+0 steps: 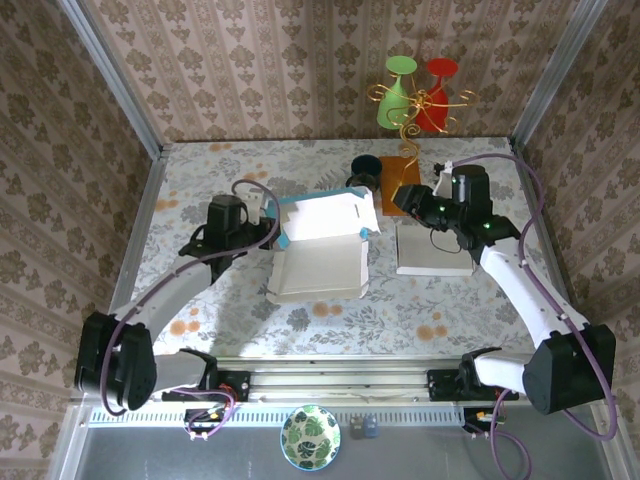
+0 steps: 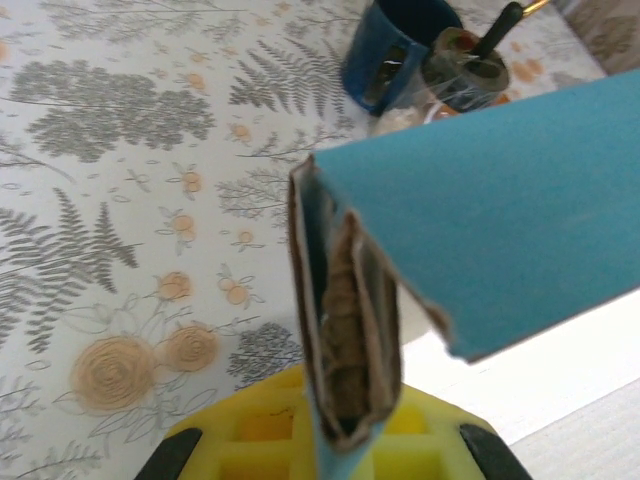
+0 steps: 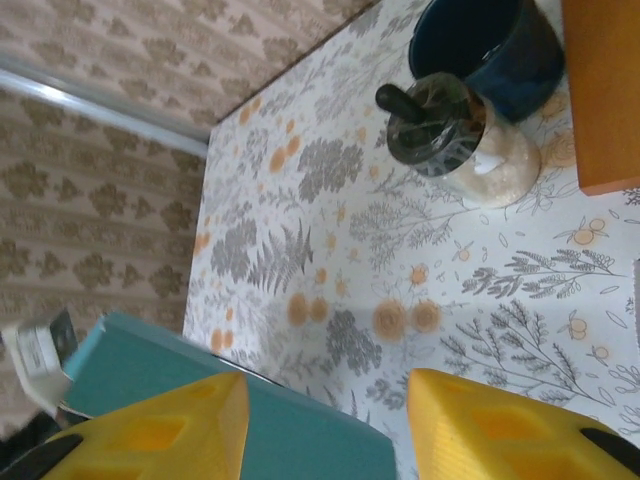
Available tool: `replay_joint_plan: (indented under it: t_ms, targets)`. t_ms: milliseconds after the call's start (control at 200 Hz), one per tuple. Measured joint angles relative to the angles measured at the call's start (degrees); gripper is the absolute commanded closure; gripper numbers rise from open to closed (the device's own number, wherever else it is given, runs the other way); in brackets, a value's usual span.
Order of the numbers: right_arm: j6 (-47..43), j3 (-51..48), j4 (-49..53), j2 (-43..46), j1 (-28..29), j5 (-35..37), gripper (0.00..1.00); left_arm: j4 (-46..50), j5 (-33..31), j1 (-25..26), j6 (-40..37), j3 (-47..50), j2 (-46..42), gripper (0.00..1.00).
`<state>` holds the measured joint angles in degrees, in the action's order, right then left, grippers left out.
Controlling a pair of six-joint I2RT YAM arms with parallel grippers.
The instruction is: Fold the paper box
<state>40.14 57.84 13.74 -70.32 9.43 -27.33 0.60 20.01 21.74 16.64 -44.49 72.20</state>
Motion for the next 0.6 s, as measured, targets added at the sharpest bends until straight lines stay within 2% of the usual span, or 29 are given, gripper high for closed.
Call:
replay_joint_plan:
  t_ms: [190, 600]
  targets:
    - [-8.48, 3.63, 4.33, -0.68, -0.46, -8.04, 0.55, 0.15, 8.83, -2.36, -0.02, -2.43, 2.86, 1.00]
    - [-18.21, 10.23, 8.87, -4.42, -0.44, -18.08, 0.54, 0.13, 19.56, -3.41, 0.28, -5.81, 7.85, 1.00]
